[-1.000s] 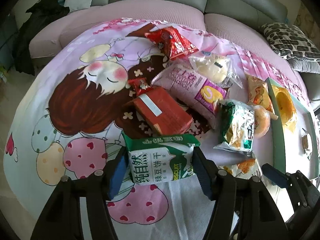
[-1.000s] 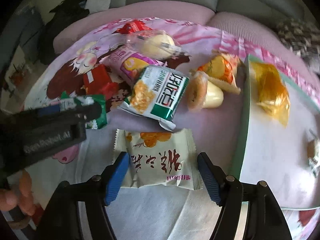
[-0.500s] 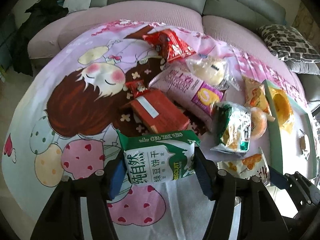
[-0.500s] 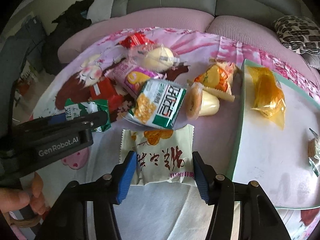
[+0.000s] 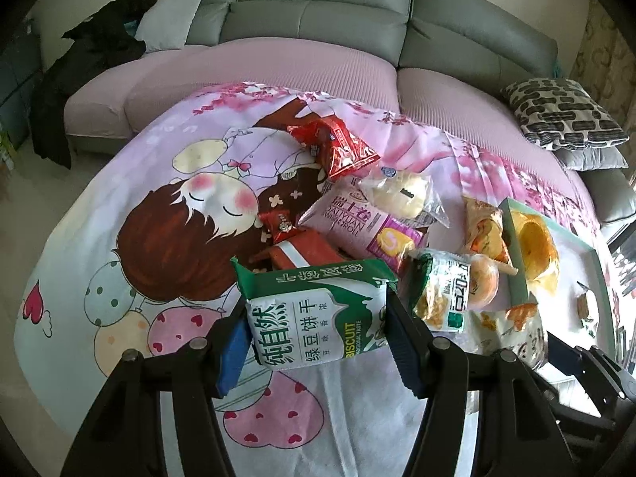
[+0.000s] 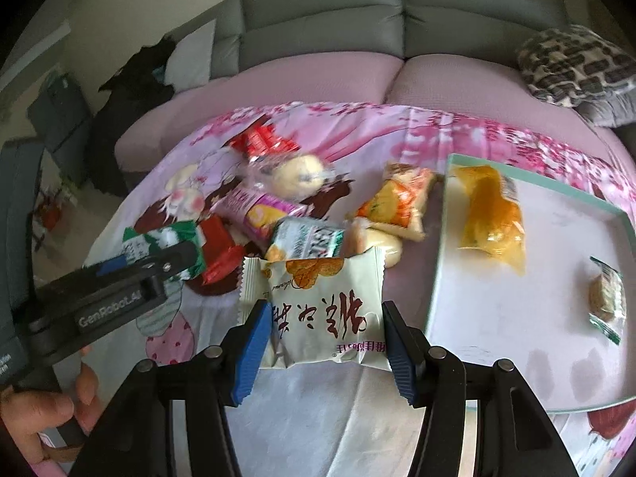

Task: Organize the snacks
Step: 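Lift the white bag with the right tool while the left tool lifts the green bag, then carry both bags over the teal tray and open both tools to drop them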

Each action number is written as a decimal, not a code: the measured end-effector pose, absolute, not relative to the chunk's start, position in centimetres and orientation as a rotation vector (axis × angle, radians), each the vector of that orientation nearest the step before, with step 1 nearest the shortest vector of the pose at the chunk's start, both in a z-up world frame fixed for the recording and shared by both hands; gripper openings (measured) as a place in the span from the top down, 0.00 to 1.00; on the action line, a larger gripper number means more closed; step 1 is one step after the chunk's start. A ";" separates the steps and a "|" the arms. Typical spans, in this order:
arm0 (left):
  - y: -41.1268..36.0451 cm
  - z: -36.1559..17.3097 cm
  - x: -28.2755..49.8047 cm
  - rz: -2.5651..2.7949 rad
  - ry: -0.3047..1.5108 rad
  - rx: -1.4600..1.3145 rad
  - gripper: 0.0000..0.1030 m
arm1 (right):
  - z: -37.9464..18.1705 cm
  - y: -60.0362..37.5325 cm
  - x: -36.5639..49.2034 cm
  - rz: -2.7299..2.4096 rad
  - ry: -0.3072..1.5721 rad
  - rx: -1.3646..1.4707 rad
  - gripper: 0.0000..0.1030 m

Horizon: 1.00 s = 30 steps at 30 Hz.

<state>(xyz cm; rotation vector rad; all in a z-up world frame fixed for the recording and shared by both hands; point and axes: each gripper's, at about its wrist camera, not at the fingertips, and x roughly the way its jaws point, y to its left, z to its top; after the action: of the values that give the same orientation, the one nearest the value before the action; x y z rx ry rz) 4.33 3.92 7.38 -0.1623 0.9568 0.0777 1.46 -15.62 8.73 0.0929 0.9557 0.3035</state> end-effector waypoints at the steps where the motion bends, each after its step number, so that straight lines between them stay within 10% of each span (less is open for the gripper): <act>1: 3.8 7.5 4.3 0.077 0.951 -0.164 0.37 | 9.0 -16.1 1.5 0.293 0.947 0.103 0.43; 30: -15.8 10.0 5.7 -0.341 0.909 0.112 0.37 | 8.2 -37.2 -0.2 -0.292 0.897 0.441 0.41</act>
<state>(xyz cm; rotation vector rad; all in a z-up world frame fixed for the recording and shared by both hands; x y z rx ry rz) 5.70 -15.79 10.04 0.1122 0.9092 -0.3409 -0.20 -37.19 8.18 0.4408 0.8967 -0.2918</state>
